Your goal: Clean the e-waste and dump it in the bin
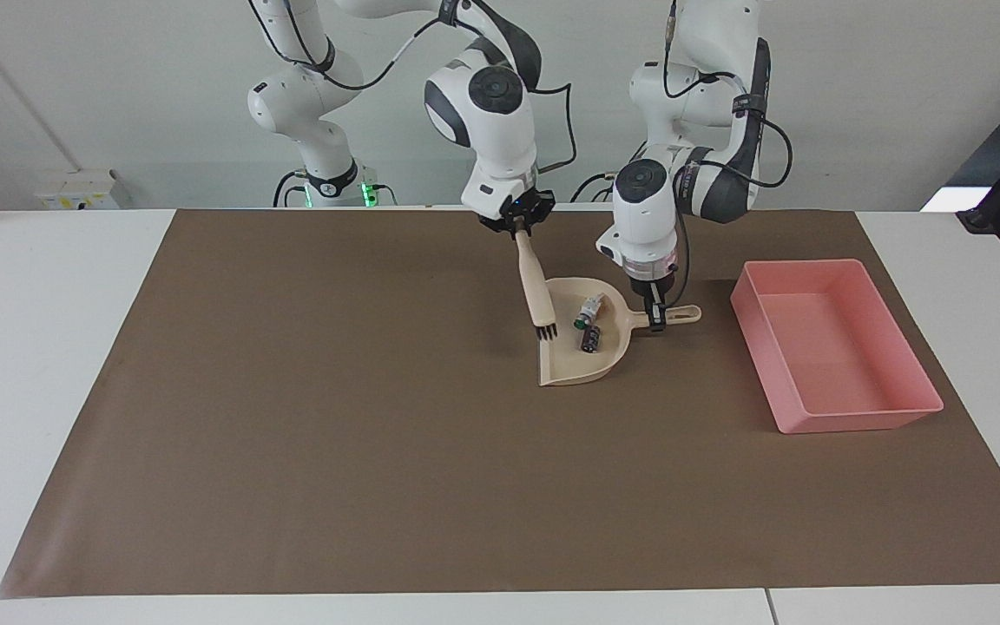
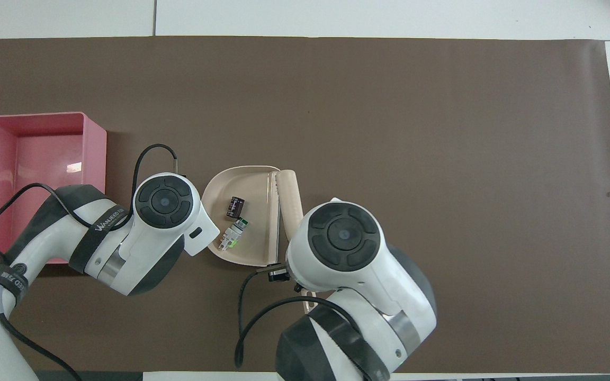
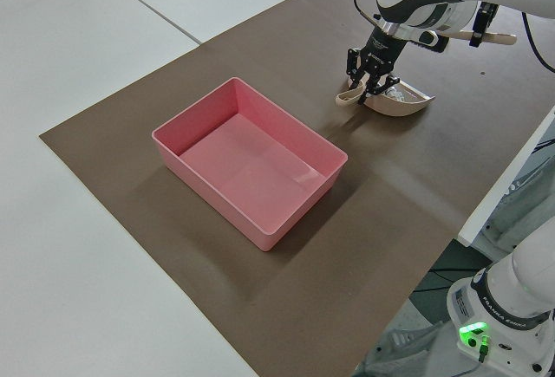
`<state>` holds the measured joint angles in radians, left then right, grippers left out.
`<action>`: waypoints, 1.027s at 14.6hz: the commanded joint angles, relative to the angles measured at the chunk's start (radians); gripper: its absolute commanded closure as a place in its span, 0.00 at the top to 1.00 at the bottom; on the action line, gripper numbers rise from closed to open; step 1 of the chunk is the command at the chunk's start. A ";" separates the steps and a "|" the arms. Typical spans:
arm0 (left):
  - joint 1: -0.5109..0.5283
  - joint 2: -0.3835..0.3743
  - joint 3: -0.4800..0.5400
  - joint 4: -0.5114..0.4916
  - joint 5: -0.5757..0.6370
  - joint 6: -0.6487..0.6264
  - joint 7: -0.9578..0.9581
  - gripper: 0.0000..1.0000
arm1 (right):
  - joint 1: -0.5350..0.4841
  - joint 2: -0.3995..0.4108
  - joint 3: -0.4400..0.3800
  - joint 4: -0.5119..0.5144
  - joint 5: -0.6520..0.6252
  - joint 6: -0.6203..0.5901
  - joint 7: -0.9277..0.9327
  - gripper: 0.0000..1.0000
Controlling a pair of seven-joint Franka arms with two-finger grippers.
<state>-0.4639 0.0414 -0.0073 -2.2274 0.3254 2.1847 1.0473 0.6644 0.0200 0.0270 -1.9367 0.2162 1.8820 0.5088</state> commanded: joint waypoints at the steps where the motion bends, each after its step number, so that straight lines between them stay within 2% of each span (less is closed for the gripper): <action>1: 0.014 -0.002 0.004 0.006 -0.110 0.067 0.072 0.00 | -0.115 -0.080 0.010 -0.022 -0.066 -0.079 -0.019 0.00; 4: 0.045 -0.002 0.004 0.009 -0.280 0.119 0.193 0.00 | -0.282 -0.107 0.010 -0.033 -0.150 -0.136 -0.151 0.00; 6: 0.083 -0.003 0.004 0.011 -0.371 0.121 0.235 0.00 | -0.401 -0.120 0.010 -0.068 -0.201 -0.133 -0.278 0.00; 9: 0.166 -0.006 0.006 0.032 -0.503 0.107 0.337 0.00 | -0.575 -0.127 0.011 -0.128 -0.207 -0.100 -0.453 0.00; 12: 0.246 -0.002 0.012 0.148 -0.604 -0.053 0.483 0.00 | -0.716 -0.127 0.011 -0.220 -0.207 0.018 -0.500 0.00; 15: 0.353 0.009 0.013 0.280 -0.606 -0.211 0.552 0.00 | -0.834 -0.117 0.011 -0.304 -0.207 0.165 -0.594 0.00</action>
<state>-0.1772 0.0396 0.0074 -2.0490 -0.2533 2.0871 1.5345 -0.1001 -0.0731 0.0198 -2.1670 0.0170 1.9570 -0.0239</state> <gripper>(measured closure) 0.683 0.744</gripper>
